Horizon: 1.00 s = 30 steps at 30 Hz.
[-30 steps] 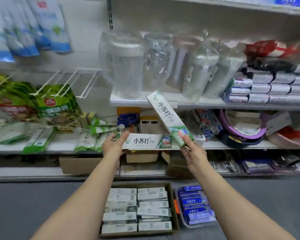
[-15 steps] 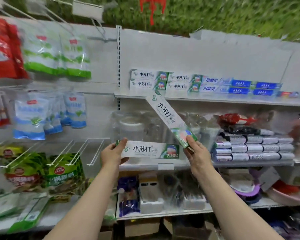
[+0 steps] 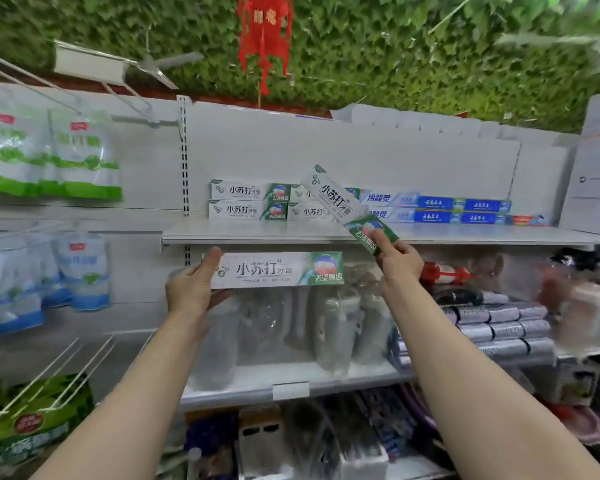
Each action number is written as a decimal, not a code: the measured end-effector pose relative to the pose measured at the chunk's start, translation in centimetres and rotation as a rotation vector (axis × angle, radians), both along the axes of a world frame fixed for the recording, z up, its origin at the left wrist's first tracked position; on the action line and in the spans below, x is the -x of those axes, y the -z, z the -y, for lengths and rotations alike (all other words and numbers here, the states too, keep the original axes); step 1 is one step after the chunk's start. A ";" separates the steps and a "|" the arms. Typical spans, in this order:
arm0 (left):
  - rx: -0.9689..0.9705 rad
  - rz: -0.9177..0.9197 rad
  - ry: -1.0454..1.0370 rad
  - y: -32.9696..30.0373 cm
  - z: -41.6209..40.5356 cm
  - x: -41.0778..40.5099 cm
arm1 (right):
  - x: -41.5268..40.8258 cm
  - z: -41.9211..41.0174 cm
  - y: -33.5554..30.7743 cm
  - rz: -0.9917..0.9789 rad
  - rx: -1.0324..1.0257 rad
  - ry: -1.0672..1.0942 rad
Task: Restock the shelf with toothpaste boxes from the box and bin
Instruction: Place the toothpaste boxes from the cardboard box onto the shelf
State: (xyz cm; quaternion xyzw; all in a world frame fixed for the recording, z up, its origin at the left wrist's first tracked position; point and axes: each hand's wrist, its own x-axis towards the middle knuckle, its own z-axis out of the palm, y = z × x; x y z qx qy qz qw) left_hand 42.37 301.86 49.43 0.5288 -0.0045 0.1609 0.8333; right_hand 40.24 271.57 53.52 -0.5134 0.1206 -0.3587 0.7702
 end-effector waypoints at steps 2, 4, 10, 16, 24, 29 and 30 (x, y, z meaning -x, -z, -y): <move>0.010 0.024 -0.002 -1.0 1.7 -1.1 | -1.6 2.1 -0.7 -0.015 0.012 0.039; 0.019 0.030 -0.005 -1.8 3.5 -2.3 | -3.1 4.0 -1.4 -0.016 0.021 0.069; 0.073 0.049 -0.020 -3.8 7.9 -5.2 | -6.6 8.2 -2.3 -0.045 0.100 0.089; 0.059 0.075 -0.047 -5.3 10.7 -6.9 | -9.7 10.8 -1.7 -0.107 0.203 0.191; 0.040 0.101 -0.093 -7.2 11.1 -8.7 | -9.2 5.7 -2.7 0.097 0.492 0.336; 0.033 0.098 -0.133 -8.5 9.1 -10.8 | -11.1 0.8 -3.0 0.071 0.679 0.157; -0.008 0.101 -0.156 -8.8 8.3 -11.3 | -11.6 0.2 -3.1 0.069 0.684 0.140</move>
